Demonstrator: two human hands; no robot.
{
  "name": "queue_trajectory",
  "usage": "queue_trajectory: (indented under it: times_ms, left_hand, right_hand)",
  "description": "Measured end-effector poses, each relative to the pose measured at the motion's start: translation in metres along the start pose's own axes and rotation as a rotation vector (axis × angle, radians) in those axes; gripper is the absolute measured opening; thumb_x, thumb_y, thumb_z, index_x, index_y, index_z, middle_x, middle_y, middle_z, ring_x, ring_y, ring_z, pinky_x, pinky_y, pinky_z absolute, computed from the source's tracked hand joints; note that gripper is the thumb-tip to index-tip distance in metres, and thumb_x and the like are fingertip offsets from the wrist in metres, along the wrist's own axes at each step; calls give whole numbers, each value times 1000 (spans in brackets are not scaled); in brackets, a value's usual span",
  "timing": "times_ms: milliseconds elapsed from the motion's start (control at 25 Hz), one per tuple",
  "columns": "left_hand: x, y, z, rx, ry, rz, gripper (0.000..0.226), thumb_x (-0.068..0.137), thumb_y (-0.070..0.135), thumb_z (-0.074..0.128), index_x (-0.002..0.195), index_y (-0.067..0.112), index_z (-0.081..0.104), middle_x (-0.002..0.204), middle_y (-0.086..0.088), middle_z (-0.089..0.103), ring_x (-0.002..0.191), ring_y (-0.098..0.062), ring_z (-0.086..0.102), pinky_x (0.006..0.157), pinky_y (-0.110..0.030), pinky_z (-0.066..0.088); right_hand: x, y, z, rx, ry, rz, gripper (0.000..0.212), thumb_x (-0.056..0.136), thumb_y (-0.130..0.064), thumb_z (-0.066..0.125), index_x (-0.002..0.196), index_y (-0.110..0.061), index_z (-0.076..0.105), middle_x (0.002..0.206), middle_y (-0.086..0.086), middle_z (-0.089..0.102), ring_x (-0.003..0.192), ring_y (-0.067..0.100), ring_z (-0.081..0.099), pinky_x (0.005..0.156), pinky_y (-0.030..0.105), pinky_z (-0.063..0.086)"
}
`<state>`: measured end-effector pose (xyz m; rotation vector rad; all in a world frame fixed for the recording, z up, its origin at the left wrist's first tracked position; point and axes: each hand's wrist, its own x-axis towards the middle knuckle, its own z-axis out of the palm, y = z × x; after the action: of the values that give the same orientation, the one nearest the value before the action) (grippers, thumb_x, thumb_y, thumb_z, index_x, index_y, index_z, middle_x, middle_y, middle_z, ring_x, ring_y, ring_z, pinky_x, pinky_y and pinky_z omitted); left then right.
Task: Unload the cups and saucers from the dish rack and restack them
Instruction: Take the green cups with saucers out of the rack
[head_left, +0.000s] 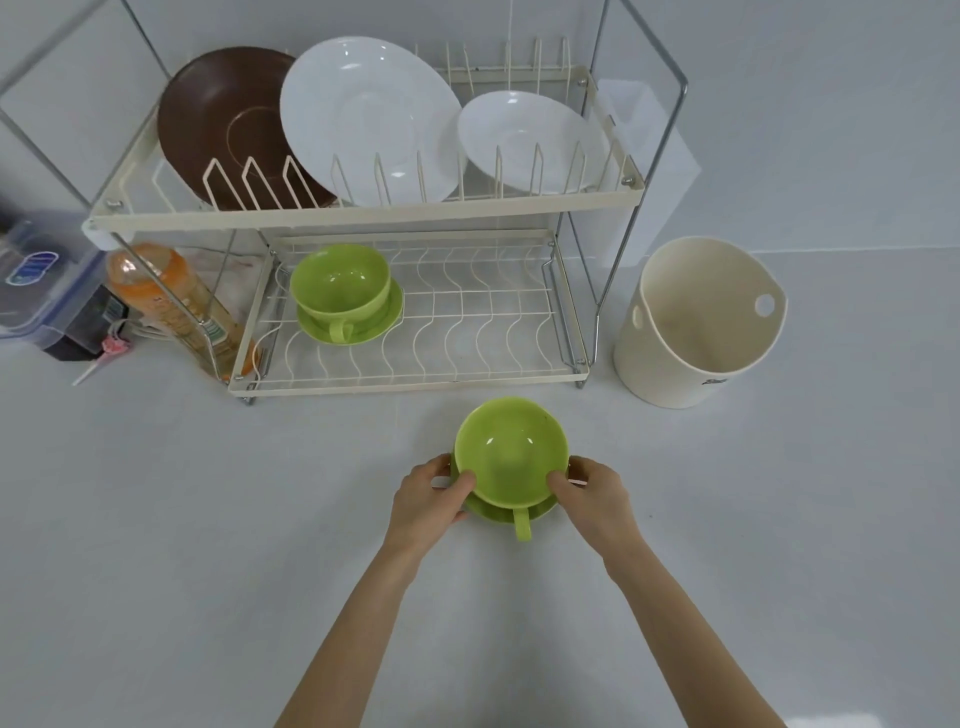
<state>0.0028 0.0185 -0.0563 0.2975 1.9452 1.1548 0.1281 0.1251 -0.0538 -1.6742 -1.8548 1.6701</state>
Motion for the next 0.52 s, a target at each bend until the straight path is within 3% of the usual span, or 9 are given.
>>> queue_trajectory:
  times_ms: [160,240,320,440,520]
  left_hand:
    - [2,3,0,58,-9,14,30,84,18,54,113,13,60,81,9,58,84,-21,61,74,-27,54]
    - [4,5,-3,99,-27,11,31,73,30,55,101,19,63,81,6,59,77,-20,62,83,-36,56]
    - [5,6,-4,142,-35,20,22,68,37,54,89,31,61,86,3,63,83,-23,64,90,-42,53]
    - [6,4,-7,257,-30,47,46,83,35,58,126,18,52,120,-4,63,113,-25,58,102,-34,42]
    - [7,7,-13,322,8,71,53,87,35,53,134,13,44,131,-3,58,119,-20,55,95,-22,37]
  right_hand:
    - [3,1,3,-77,4,-19,30,85,-15,53,111,-3,62,109,14,68,104,26,61,74,25,40]
    - [2,1,3,-123,24,-46,31,85,-17,54,113,-6,61,109,12,69,103,24,61,74,24,41]
    - [1,1,2,-196,42,-76,31,85,-21,54,111,-9,62,108,11,69,103,25,62,79,28,47]
    - [0,-1,0,-380,62,-94,40,84,-35,55,120,-16,57,118,6,66,111,27,59,90,37,49]
    - [1,-7,-3,-448,79,-115,52,86,-41,52,132,-17,47,129,6,58,120,26,53,95,39,45]
